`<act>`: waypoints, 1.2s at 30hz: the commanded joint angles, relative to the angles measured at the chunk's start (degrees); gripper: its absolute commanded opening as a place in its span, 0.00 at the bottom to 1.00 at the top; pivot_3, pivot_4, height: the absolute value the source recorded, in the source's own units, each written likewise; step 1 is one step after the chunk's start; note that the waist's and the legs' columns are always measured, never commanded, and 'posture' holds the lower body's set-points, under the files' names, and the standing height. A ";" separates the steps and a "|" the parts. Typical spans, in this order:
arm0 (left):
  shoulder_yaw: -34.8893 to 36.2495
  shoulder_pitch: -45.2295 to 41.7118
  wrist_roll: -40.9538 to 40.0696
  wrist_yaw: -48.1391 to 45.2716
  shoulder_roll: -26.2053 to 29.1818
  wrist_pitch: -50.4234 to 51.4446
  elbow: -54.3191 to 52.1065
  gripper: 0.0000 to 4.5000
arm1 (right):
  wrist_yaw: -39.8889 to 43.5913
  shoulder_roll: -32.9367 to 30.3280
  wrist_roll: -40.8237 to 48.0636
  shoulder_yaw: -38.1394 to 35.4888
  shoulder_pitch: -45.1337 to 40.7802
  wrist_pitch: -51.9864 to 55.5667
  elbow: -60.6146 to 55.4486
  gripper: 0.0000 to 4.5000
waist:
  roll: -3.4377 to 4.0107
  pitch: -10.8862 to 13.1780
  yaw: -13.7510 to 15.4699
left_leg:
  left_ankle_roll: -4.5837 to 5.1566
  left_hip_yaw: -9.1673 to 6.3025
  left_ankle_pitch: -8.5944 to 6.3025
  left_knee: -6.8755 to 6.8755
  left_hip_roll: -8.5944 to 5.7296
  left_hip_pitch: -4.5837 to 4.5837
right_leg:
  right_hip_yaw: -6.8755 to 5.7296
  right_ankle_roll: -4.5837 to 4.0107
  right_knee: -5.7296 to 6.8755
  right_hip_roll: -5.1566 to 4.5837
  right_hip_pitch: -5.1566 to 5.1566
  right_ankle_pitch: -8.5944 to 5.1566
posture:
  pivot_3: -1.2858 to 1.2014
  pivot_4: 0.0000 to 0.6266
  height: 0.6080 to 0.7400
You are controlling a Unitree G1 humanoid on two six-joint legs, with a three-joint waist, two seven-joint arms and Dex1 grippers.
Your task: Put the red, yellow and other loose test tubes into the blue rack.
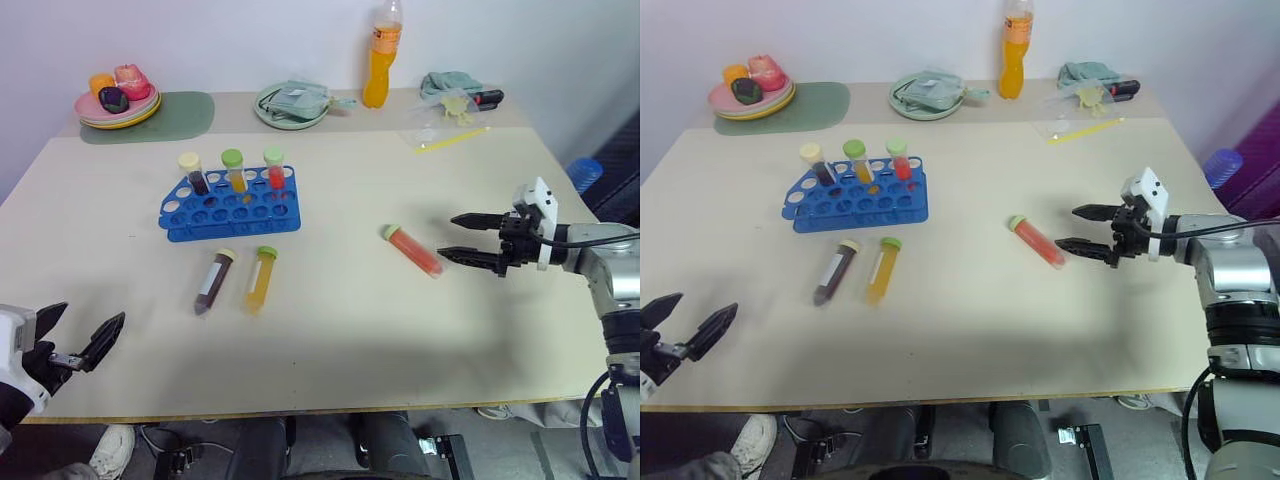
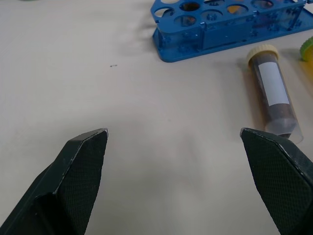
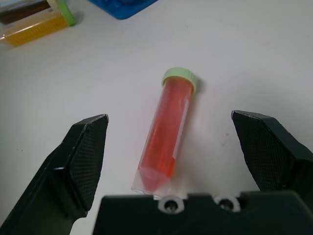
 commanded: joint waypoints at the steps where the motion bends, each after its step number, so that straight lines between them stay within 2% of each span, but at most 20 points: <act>1: 2.12 0.38 -0.67 0.46 -0.25 -0.56 -1.43 0.99 | -0.22 -0.06 0.11 -0.77 -1.83 -0.63 -0.40 1.00 | 0.00 0.00 0.04 | 0.00 0.00 0.00 0.01 0.00 0.00 | 0.00 0.00 0.00 0.00 0.00 0.00 | 0.52 0.24 0.92; 10: 0.60 0.03 -0.87 0.62 -0.65 -0.94 -2.99 0.99 | -1.92 0.52 -0.80 0.94 -2.61 1.63 -3.95 1.00 | 0.00 0.00 0.02 | 0.00 0.00 0.00 0.02 -0.01 0.01 | 0.00 0.00 0.01 0.02 0.01 0.00 | 0.52 0.24 0.92; 14: -2.61 -1.76 -1.80 0.73 -0.25 -0.61 -5.91 0.99 | -6.49 1.35 -1.03 1.89 -3.58 7.03 -9.24 1.00 | 0.00 0.00 0.06 | 0.00 0.00 0.00 0.04 -0.01 0.01 | 0.00 0.00 0.03 0.01 0.01 0.00 | 0.52 0.24 0.92; 17: -8.78 -4.71 -1.03 -0.13 1.47 -0.40 -7.91 0.99 | -12.01 0.43 -4.11 2.87 -2.49 10.13 -15.54 1.00 | 0.01 -0.01 0.27 | 0.00 0.00 0.00 0.05 -0.01 0.00 | 0.00 0.00 0.04 0.00 0.01 0.00 | 0.52 0.24 0.92; 20: -17.55 -7.28 2.12 -3.15 4.91 -1.24 -8.99 0.99 | -12.14 -1.33 -2.10 3.77 -1.19 17.98 -24.60 1.00 | 0.01 0.00 0.35 | 0.00 0.00 0.00 0.07 -0.05 -0.01 | 0.00 0.01 0.04 0.00 0.01 0.00 | 0.52 0.24 0.92; 23: -26.54 -10.16 6.66 -7.43 9.06 -3.89 -8.80 0.99 | -16.07 -1.62 0.01 5.75 -4.07 32.70 -33.85 1.00 | 0.02 -0.01 0.02 | 0.01 0.00 -0.01 0.06 -0.04 -0.01 | 0.01 0.00 0.04 0.01 0.00 0.00 | 0.52 0.24 0.92; 28: -35.13 -18.42 7.35 -10.61 8.38 -6.30 -4.65 0.99 | -27.04 3.55 -0.53 12.46 -16.16 62.94 -37.34 1.00 | 0.14 0.00 -0.19 | 0.01 -0.01 -0.01 0.06 0.02 0.02 | 0.04 -0.01 0.15 0.05 -0.06 0.00 | 0.52 0.24 0.92; 31: -38.53 -21.39 8.10 -12.05 7.96 -7.48 -2.86 0.99 | -32.84 6.03 -1.78 16.05 -21.57 70.54 -33.88 1.00 | 0.13 -0.01 0.04 | 0.02 -0.01 -0.01 0.06 0.00 -0.04 | 0.03 -0.01 0.12 0.00 -0.10 0.00 | 0.52 0.24 0.92; 36: -43.23 -23.58 9.81 -14.12 7.26 -9.95 -2.21 0.99 | -38.32 9.87 -0.40 20.15 -26.60 71.71 -23.11 1.00 | 0.13 -0.01 0.02 | 0.10 0.01 -0.05 0.06 -0.15 -0.14 | 0.03 0.01 0.02 -0.15 -0.14 0.02 | 0.52 0.24 0.92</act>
